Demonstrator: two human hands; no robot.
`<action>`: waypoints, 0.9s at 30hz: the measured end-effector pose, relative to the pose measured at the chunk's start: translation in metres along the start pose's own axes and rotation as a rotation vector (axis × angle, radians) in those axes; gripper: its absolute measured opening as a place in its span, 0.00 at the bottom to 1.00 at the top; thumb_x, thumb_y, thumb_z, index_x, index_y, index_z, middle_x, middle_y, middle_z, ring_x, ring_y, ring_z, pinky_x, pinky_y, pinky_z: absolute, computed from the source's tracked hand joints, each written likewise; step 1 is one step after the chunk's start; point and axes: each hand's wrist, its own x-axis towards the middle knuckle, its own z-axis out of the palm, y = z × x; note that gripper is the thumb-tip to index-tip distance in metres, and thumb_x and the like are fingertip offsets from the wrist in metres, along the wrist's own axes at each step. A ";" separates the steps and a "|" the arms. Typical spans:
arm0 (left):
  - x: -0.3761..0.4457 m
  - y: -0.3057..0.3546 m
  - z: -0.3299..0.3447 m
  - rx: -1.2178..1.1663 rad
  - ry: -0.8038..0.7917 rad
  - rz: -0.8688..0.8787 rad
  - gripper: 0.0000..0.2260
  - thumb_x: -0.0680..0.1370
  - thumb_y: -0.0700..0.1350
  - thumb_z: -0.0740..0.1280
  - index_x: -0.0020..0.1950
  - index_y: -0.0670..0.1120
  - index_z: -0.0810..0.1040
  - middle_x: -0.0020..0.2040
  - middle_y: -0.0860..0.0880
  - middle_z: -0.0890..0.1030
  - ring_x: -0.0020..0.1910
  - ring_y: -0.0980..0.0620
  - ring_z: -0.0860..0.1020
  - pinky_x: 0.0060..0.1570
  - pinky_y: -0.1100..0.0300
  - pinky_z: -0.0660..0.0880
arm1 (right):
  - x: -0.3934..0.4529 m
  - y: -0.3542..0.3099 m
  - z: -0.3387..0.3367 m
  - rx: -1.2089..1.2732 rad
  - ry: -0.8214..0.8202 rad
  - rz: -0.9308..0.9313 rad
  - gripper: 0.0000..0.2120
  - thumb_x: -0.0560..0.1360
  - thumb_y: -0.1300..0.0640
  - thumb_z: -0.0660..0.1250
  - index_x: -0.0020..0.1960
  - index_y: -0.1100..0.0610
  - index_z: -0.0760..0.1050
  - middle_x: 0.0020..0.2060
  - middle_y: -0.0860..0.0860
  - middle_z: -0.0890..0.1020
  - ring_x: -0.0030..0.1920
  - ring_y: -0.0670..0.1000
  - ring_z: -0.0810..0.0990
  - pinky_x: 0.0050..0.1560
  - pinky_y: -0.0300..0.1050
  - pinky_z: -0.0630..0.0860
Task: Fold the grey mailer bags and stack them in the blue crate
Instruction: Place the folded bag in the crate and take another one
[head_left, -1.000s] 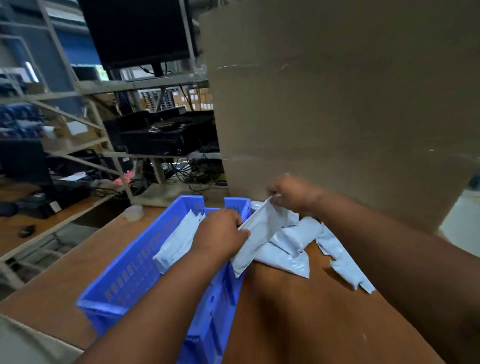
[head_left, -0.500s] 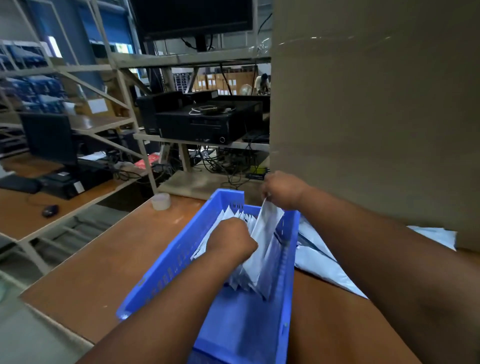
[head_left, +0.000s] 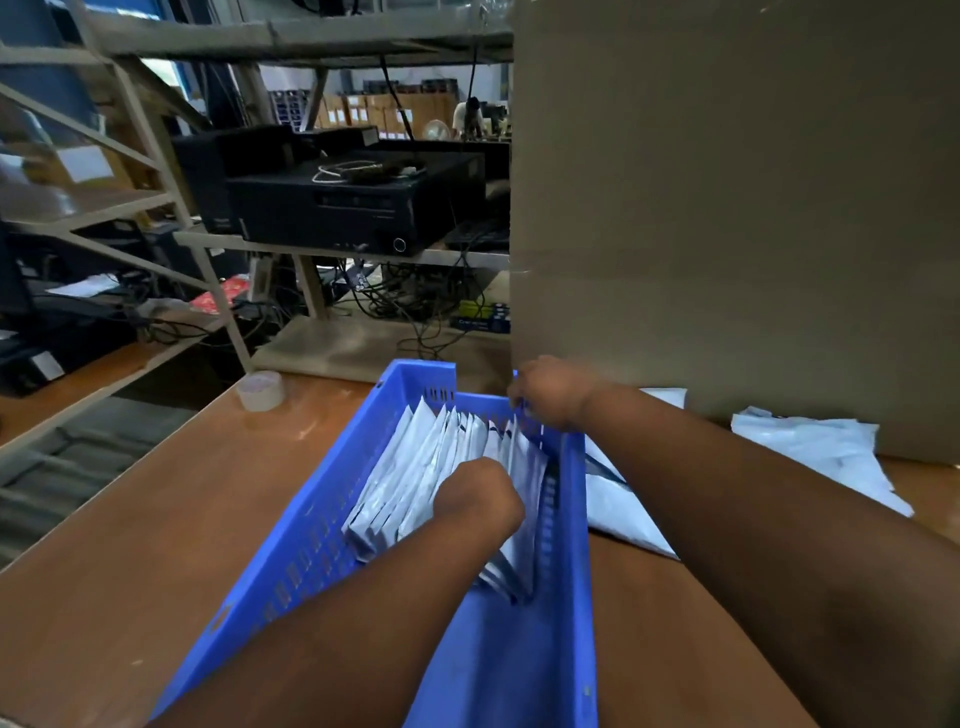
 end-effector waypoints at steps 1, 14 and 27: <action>0.001 -0.001 0.003 -0.001 -0.016 0.001 0.11 0.77 0.43 0.69 0.59 0.46 0.81 0.61 0.46 0.83 0.60 0.43 0.83 0.55 0.54 0.80 | -0.005 0.000 0.001 0.039 0.015 -0.001 0.15 0.75 0.52 0.71 0.61 0.42 0.81 0.61 0.50 0.79 0.62 0.57 0.77 0.59 0.52 0.78; -0.013 0.058 -0.025 0.075 0.206 0.331 0.07 0.77 0.52 0.67 0.48 0.49 0.78 0.54 0.46 0.84 0.55 0.42 0.83 0.46 0.54 0.75 | -0.149 0.009 0.062 0.653 0.455 0.116 0.13 0.81 0.48 0.71 0.64 0.48 0.82 0.69 0.51 0.77 0.71 0.51 0.74 0.74 0.49 0.68; -0.055 0.183 0.029 0.213 0.135 0.480 0.08 0.77 0.50 0.69 0.52 0.52 0.74 0.60 0.46 0.80 0.61 0.43 0.79 0.53 0.52 0.75 | -0.248 0.067 0.181 0.302 -0.019 0.286 0.27 0.77 0.40 0.69 0.74 0.47 0.73 0.76 0.53 0.68 0.78 0.59 0.64 0.70 0.54 0.71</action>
